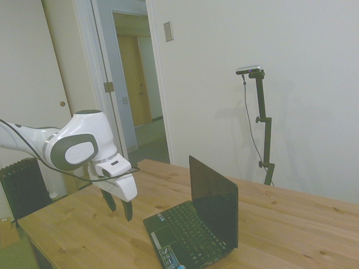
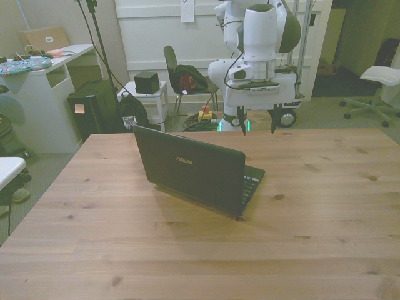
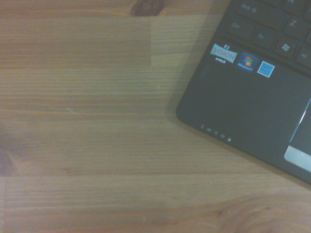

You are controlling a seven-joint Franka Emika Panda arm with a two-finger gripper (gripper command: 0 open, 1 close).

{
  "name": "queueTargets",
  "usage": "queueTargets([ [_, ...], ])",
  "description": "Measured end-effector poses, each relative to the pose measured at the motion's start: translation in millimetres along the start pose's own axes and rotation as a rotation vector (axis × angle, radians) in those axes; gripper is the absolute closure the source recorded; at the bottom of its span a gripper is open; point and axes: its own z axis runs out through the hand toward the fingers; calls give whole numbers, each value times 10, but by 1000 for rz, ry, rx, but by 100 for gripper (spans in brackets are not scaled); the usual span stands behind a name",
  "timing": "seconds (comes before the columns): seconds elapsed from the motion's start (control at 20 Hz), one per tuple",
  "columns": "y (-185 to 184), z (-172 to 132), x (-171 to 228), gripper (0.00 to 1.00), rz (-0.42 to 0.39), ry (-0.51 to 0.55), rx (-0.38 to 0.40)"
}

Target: Close the laptop

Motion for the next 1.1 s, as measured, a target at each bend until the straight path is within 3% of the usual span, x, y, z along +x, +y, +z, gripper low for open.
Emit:
queueTargets([
  [0.25, -16, -145, 206, 0, -4, 76, -31],
  [0.5, -35, -747, 940, 0, 93, 198, -1],
  [0.8, -156, -1550, 1500, 0, 184, 316, 27],
  [1.1, -68, -1878, 2251, 0, 283, 365, 31],
])
